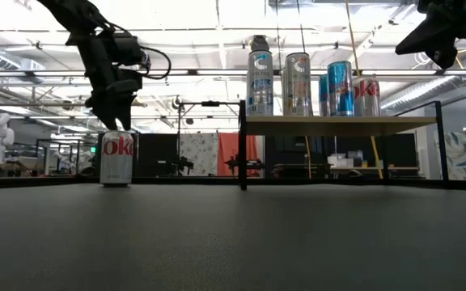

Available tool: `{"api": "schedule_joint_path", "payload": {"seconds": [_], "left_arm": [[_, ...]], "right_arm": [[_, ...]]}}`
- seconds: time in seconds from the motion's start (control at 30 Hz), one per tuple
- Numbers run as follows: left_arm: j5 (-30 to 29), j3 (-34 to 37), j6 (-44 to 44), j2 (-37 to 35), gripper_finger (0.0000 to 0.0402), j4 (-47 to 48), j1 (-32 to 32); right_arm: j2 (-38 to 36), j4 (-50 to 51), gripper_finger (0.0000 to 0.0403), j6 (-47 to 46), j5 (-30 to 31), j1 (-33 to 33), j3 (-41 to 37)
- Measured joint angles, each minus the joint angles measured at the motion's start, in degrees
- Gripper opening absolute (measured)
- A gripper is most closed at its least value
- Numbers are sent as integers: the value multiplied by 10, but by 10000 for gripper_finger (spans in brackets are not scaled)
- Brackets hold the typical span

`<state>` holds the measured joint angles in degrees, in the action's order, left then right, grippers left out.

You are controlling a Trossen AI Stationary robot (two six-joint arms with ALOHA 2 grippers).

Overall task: Place canned beverage on shelf
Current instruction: Put the red-silver soda can on the shelf aligned with the other red-silver soda can

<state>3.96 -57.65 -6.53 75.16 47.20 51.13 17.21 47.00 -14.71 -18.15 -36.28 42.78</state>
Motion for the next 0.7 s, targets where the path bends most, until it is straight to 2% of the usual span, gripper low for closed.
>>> {"api": "schedule_joint_path", "payload": {"seconds": [0.47, 0.7], "left_arm": [[16, 0, -1, 29, 373, 30, 15], [20, 0, -4, 48, 339, 9, 15]], "right_arm": [[0, 0, 0, 0, 0, 0, 0], [0, 0, 0, 0, 0, 0, 0]]}}
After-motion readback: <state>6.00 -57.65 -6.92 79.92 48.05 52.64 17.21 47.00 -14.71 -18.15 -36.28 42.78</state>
